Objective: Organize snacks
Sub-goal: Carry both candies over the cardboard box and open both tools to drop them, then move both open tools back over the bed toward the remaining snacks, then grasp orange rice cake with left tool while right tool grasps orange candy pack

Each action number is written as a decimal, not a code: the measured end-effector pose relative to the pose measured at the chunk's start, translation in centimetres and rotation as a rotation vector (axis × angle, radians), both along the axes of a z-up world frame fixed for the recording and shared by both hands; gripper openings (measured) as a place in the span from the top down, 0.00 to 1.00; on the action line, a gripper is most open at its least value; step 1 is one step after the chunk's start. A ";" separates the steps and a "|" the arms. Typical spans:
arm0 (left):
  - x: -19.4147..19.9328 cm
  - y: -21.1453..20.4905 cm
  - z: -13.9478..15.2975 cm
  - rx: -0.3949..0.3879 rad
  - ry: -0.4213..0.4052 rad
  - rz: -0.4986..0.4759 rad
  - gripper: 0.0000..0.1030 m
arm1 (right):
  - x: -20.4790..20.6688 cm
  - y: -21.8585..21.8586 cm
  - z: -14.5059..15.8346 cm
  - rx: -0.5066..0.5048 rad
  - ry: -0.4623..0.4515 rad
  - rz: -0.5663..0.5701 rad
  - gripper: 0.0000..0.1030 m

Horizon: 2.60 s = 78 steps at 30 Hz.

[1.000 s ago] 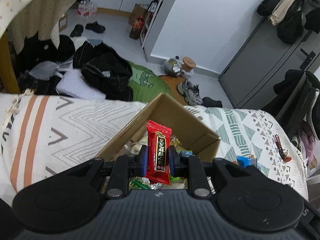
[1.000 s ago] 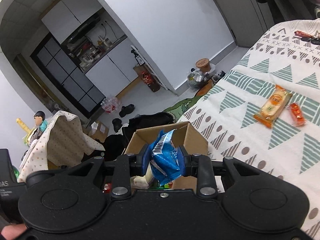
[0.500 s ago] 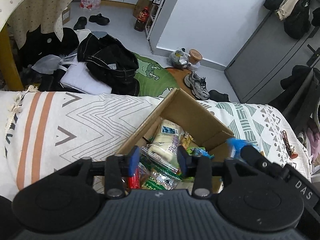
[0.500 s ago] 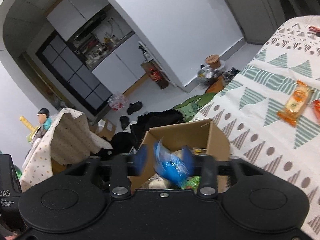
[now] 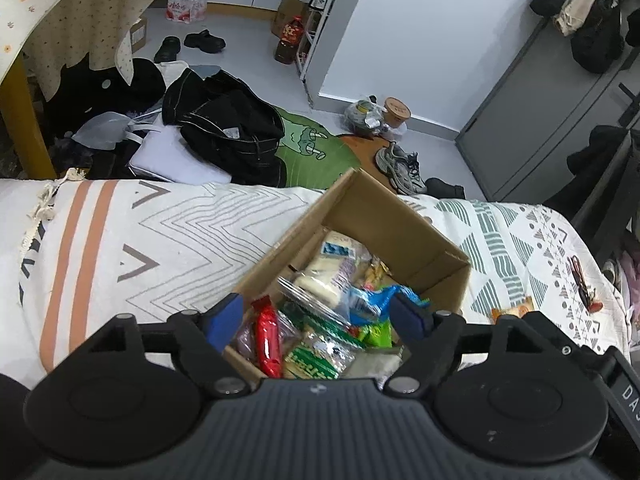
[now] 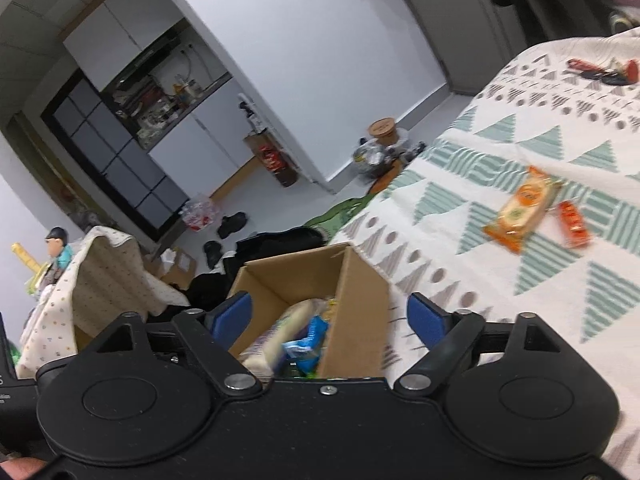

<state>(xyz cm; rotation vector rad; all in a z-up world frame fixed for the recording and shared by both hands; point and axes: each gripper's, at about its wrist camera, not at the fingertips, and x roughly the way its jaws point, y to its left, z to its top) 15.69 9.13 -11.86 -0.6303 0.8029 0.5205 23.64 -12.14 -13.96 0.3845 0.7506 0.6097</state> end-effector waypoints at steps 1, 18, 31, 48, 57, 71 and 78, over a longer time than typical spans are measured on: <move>0.1 -0.3 0.0 0.001 0.001 -0.004 0.22 | 0.0 -0.4 0.1 -0.007 -0.001 -0.012 0.13; 2.9 -7.1 1.1 0.063 0.027 -0.087 0.16 | 0.9 -7.3 1.1 -0.049 0.032 -0.126 0.00; 5.8 -11.8 2.8 0.145 0.003 -0.144 0.11 | 2.0 -12.2 1.8 -0.057 0.040 -0.199 0.00; 10.2 -15.6 2.6 0.153 -0.039 -0.261 0.06 | 4.3 -15.9 0.2 -0.035 0.082 -0.244 0.01; 13.4 -16.0 0.9 0.142 -0.028 -0.329 0.06 | 6.9 -15.0 -1.4 -0.086 0.112 -0.231 0.06; 19.6 -16.7 -4.1 0.161 -0.015 -0.520 0.07 | 11.5 -13.4 -5.1 -0.167 0.174 -0.222 0.20; 22.2 -16.5 -6.5 0.114 -0.011 -0.532 0.09 | 13.5 -12.7 -7.6 -0.169 0.193 -0.209 0.37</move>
